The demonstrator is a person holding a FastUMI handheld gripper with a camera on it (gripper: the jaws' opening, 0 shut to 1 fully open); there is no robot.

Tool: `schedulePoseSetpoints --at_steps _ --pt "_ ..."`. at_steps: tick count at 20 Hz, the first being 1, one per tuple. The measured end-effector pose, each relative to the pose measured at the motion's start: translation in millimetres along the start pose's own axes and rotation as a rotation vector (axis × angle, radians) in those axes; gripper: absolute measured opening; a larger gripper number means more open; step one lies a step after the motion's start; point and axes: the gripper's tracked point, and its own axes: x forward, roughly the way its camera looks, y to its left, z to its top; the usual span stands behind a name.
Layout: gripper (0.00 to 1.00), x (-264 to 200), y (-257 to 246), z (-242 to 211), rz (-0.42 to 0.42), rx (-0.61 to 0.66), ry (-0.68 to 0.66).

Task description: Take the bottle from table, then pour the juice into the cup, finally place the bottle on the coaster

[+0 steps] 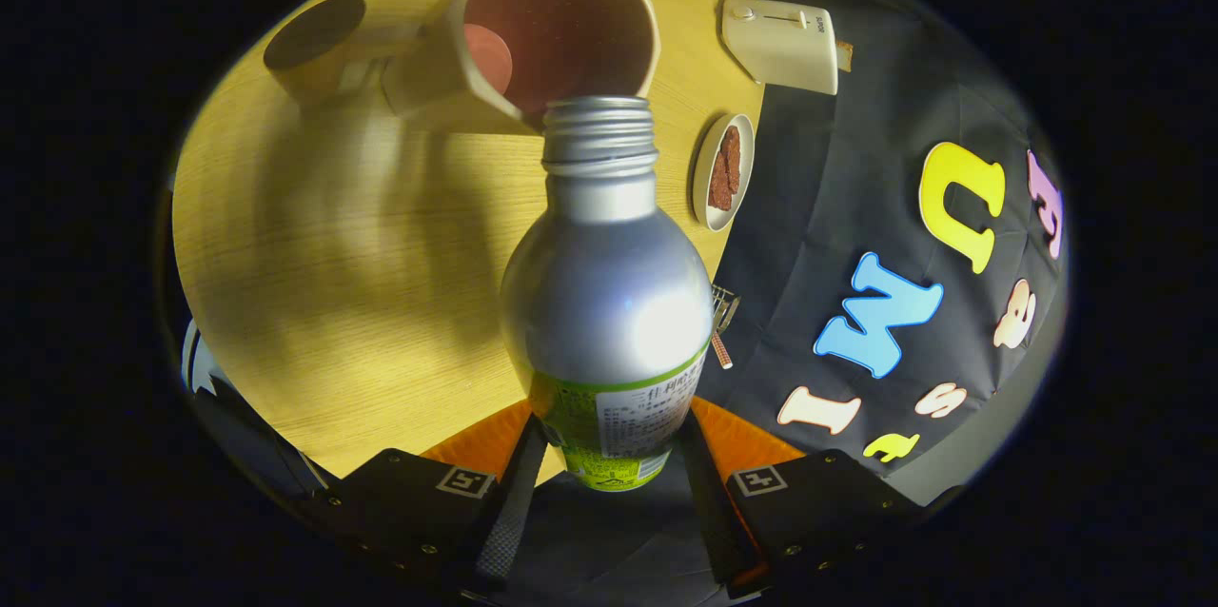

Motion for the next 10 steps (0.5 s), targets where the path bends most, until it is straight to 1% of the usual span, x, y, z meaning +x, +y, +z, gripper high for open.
schedulePoseSetpoints --at_steps 10 --pt "0.76 0 -12 4 -0.005 -0.072 0.025"
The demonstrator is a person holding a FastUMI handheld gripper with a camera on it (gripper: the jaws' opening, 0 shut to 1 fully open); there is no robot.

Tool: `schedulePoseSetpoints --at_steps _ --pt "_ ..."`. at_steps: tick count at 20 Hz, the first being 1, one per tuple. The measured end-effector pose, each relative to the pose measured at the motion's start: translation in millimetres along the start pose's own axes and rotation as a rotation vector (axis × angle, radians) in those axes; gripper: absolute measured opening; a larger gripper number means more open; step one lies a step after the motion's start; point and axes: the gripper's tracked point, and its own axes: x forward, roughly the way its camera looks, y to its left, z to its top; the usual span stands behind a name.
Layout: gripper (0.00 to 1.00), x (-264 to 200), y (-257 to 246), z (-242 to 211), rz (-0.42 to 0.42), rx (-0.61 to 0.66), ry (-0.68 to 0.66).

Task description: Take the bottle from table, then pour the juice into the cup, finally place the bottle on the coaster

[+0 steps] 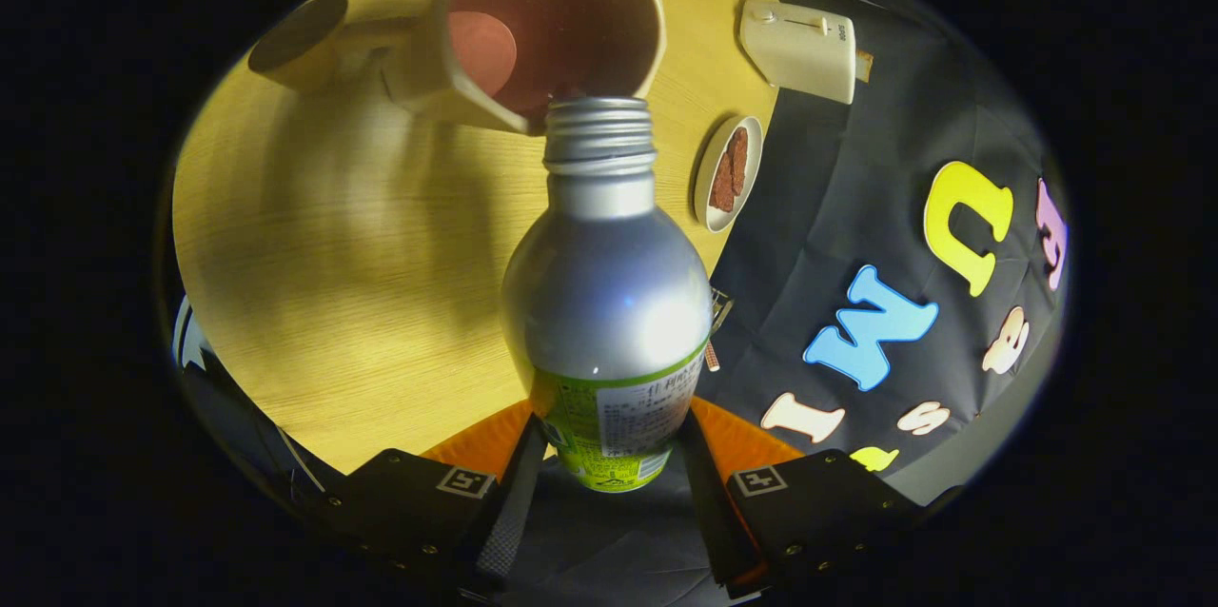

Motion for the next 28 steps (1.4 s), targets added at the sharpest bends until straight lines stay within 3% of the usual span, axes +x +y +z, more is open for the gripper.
schedulePoseSetpoints --at_steps 28 --pt "0.76 -9 -20 2 -0.008 -0.125 0.04"
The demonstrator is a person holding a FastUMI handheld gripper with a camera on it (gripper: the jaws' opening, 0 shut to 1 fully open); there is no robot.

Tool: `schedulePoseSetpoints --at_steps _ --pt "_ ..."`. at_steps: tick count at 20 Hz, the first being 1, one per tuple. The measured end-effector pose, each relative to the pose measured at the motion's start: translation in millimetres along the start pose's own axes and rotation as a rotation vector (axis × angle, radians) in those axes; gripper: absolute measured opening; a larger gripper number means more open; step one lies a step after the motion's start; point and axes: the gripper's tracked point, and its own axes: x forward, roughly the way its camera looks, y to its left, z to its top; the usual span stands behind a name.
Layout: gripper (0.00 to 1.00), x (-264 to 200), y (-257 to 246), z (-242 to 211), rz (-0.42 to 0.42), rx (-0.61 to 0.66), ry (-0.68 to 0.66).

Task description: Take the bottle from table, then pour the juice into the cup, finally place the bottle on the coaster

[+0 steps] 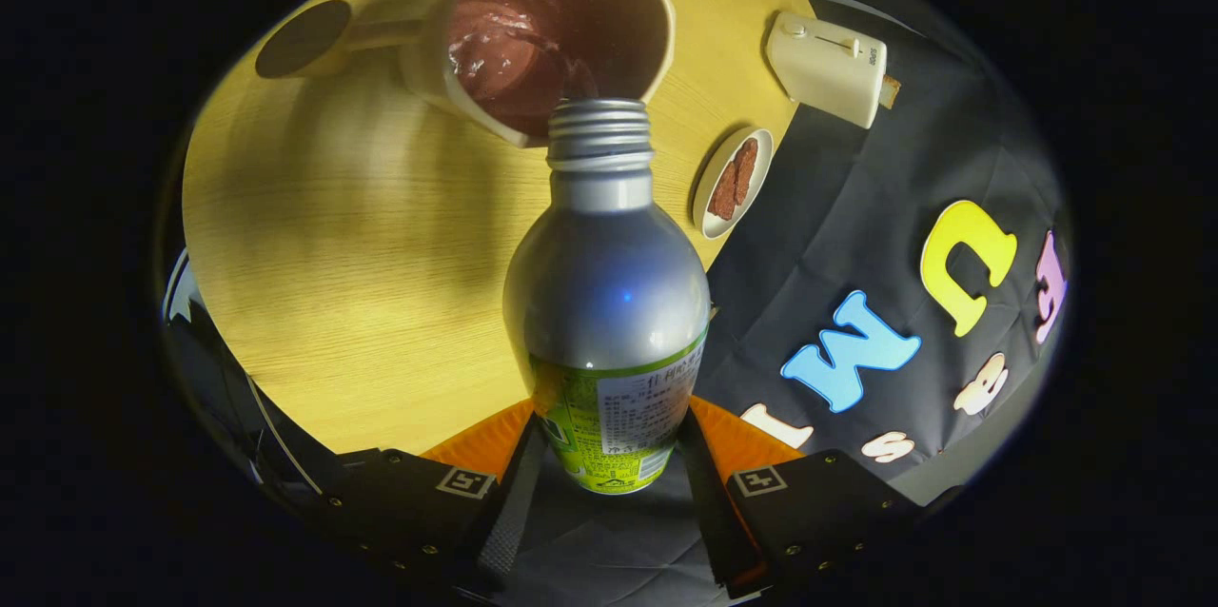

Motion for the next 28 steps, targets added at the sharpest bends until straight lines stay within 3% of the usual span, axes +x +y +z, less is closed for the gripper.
schedulePoseSetpoints --at_steps 28 --pt "0.76 -7 -15 -5 0.002 -0.129 0.05"
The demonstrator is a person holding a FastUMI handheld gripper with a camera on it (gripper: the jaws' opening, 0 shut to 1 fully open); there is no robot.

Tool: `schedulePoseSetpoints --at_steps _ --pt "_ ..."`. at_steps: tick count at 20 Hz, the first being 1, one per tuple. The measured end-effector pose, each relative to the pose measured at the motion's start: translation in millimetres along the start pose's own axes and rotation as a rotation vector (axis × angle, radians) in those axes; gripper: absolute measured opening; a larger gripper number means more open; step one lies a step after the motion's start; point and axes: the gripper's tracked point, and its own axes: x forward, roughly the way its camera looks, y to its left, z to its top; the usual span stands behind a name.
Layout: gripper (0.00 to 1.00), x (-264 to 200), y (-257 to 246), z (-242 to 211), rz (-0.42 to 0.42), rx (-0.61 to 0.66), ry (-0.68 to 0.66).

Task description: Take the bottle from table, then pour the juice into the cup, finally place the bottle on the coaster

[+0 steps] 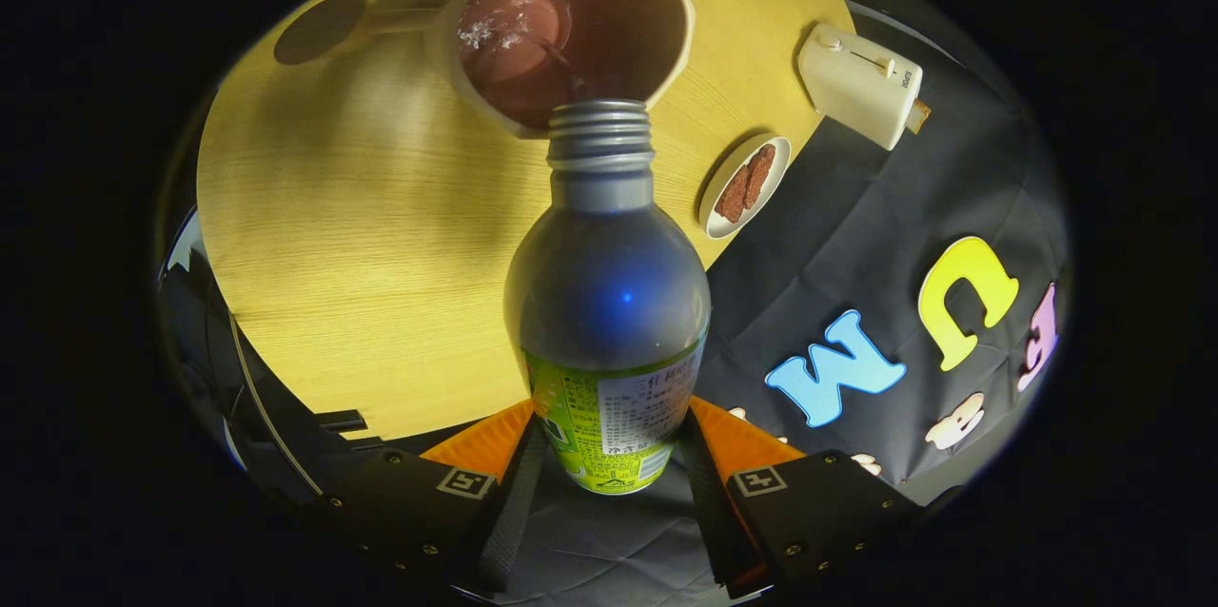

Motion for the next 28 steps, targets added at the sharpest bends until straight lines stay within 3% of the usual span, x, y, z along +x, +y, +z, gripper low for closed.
schedulePoseSetpoints --at_steps 28 --pt "0.76 -7 -15 -10 0.019 -0.071 0.031"
